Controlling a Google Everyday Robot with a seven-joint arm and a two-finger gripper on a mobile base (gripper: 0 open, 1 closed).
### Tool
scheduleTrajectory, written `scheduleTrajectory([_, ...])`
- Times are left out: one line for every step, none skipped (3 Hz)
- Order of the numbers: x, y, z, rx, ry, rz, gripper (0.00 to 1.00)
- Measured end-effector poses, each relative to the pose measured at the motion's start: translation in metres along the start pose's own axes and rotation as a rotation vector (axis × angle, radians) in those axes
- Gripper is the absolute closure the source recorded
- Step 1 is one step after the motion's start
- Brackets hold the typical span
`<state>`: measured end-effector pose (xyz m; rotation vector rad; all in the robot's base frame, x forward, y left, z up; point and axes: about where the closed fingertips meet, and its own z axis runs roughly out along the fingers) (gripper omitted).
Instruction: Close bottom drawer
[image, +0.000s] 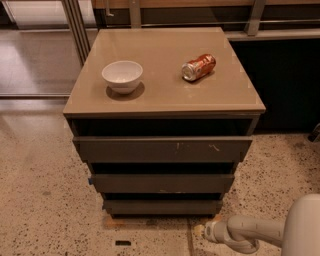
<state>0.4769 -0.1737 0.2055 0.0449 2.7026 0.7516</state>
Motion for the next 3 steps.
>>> scheduleTrajectory([0.0000, 0.0000, 0.0000, 0.000, 0.000, 0.000, 0.14])
scheduleTrajectory([0.0001, 0.0001, 0.0001, 0.000, 0.000, 0.000, 0.00])
scheduleTrajectory([0.0001, 0.0001, 0.0001, 0.000, 0.000, 0.000, 0.00])
